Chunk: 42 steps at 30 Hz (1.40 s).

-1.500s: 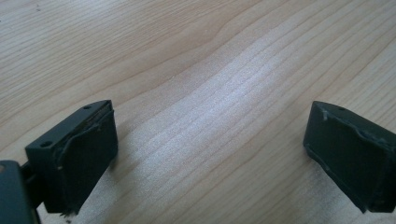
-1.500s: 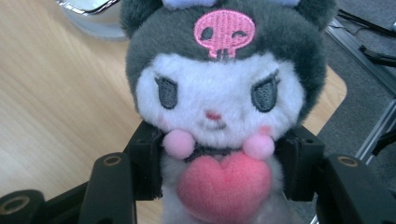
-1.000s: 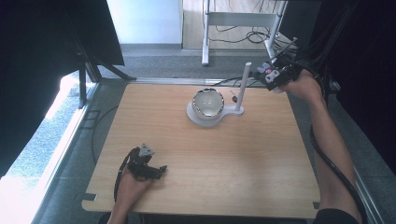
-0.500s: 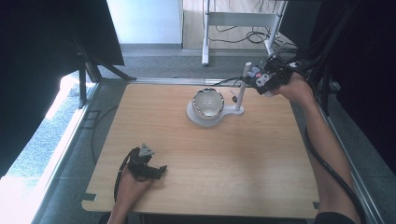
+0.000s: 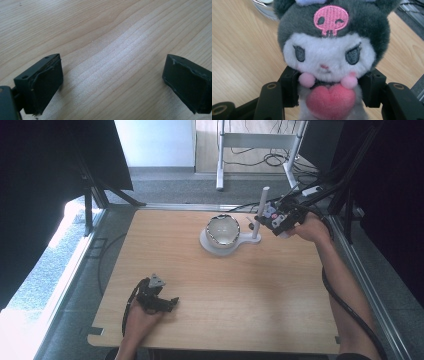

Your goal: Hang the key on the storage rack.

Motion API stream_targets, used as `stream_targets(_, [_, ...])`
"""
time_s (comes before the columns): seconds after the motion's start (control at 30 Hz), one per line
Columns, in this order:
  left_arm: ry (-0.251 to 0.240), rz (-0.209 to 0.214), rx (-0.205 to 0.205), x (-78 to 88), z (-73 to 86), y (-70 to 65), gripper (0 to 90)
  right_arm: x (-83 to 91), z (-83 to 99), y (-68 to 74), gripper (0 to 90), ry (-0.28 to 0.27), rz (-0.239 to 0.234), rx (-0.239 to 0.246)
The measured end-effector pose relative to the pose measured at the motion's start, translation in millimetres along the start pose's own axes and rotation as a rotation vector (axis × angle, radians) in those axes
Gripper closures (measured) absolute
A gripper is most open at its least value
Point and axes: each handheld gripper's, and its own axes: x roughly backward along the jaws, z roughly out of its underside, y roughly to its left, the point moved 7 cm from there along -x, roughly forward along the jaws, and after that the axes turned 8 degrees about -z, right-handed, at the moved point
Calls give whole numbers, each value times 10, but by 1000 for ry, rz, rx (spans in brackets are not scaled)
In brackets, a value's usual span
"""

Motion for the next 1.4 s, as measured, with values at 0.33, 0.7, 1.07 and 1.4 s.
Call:
stream_targets(0.33, [3, 1, -2, 2, 2, 1, 30, -228, 92, -164, 420, -12, 26, -63])
stream_targets(0.7, [3, 1, -2, 2, 3, 1, 30, -529, 88, -190, 336, -24, 32, -67])
stream_targets(1.07, [3, 1, -2, 2, 3, 0, 30, -548, 131, -99, 197, -34, 25, -31])
stream_targets(1.4, [3, 1, -3, 3, 2, 1, 31, -502, 188, -2, 130, -52, 41, -1])
